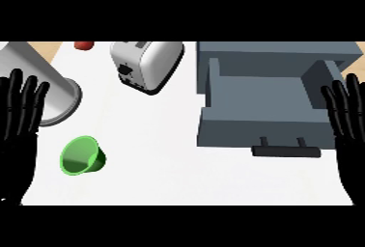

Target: Pick up the cup, place it into the drawer and close the drawer

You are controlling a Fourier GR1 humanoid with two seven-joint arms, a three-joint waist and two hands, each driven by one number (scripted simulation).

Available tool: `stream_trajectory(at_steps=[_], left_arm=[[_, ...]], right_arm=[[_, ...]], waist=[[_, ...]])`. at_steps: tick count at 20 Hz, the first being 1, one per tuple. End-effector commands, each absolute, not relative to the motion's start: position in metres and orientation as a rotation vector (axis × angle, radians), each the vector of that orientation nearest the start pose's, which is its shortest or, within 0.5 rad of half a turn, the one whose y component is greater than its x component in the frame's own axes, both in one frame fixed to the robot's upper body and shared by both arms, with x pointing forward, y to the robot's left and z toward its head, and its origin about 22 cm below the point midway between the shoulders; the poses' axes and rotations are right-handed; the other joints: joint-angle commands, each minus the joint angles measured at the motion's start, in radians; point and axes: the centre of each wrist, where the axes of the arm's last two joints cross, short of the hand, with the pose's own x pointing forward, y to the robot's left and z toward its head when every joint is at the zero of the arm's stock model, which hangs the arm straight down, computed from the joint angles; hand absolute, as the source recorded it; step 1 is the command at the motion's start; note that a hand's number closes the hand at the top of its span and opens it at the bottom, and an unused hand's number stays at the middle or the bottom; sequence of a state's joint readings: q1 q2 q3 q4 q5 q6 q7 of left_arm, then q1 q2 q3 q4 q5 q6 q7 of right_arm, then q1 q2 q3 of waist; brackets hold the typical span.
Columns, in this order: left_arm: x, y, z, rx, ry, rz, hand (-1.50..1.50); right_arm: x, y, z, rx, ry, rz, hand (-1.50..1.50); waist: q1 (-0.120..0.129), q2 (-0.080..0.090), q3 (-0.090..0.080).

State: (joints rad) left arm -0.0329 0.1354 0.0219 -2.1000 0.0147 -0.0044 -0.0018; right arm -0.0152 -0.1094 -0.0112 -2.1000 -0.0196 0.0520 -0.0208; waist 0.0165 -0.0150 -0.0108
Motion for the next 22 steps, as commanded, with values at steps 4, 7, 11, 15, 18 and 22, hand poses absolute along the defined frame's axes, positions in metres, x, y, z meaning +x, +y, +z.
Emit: stream_trajectory(at_steps=[4, 7, 11, 15, 18, 22], left_arm=[[0.194, 0.269, 0.121, 0.043, -2.113, -0.101, -1.50], [0.192, 0.274, 0.098, -0.092, -2.007, 0.086, -1.50], [0.200, 0.282, 0.106, -0.126, -1.994, 0.078, -1.50], [0.195, 0.281, 0.101, -0.141, -1.970, 0.088, -1.50], [0.198, 0.291, 0.097, -0.120, -2.002, 0.089, -1.50], [0.204, 0.286, 0.103, -0.106, -1.982, 0.088, -1.50]], right_arm=[[0.209, -0.221, 0.135, -0.001, -2.103, 0.132, -1.50], [0.211, -0.223, 0.125, 0.139, -2.008, 0.142, -1.50], [0.225, -0.231, 0.139, 0.139, -1.992, 0.108, -1.50], [0.200, -0.239, 0.139, 0.150, -1.993, 0.130, -1.50], [0.226, -0.232, 0.125, 0.129, -1.994, 0.120, -1.50], [0.220, -0.226, 0.135, 0.139, -1.999, 0.117, -1.50]], waist=[[-0.013, 0.014, 0.010], [-0.005, 0.016, 0.009], [-0.014, 0.015, 0.010], [-0.018, 0.014, 0.011], [-0.014, 0.015, 0.011], [-0.016, 0.014, 0.011]])
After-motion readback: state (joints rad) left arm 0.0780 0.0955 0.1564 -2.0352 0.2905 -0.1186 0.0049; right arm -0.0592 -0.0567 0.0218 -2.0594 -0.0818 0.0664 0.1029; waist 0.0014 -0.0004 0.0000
